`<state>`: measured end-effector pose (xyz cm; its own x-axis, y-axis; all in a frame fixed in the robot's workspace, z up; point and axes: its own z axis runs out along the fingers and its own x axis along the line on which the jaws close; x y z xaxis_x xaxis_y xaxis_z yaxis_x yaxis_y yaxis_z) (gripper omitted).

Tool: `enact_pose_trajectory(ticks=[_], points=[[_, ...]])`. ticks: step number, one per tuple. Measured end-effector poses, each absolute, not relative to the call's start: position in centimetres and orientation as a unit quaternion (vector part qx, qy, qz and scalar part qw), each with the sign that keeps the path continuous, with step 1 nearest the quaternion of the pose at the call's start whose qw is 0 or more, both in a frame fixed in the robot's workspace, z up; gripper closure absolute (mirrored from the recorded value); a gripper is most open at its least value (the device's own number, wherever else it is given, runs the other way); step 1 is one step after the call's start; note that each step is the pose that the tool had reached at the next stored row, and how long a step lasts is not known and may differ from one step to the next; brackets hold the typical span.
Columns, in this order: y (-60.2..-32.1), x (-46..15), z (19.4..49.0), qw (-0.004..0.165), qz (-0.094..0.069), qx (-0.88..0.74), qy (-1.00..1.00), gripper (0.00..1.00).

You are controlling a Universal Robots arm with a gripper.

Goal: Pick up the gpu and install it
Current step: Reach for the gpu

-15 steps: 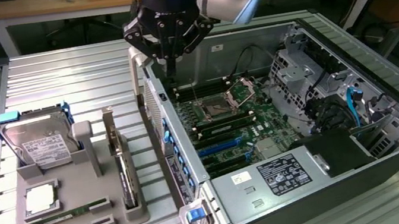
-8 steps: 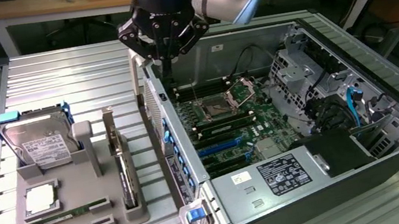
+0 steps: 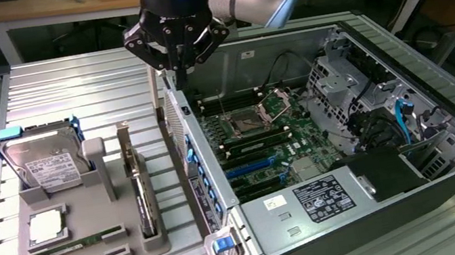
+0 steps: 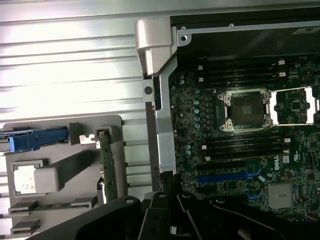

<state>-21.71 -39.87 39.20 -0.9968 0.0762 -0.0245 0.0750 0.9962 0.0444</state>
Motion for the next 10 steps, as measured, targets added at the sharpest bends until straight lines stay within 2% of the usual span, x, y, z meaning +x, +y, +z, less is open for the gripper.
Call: enact_pose_trajectory(ticks=[10], points=[[-39.9, -23.0, 39.2, 0.013, 0.022, 0.038, 0.999, 0.89]])
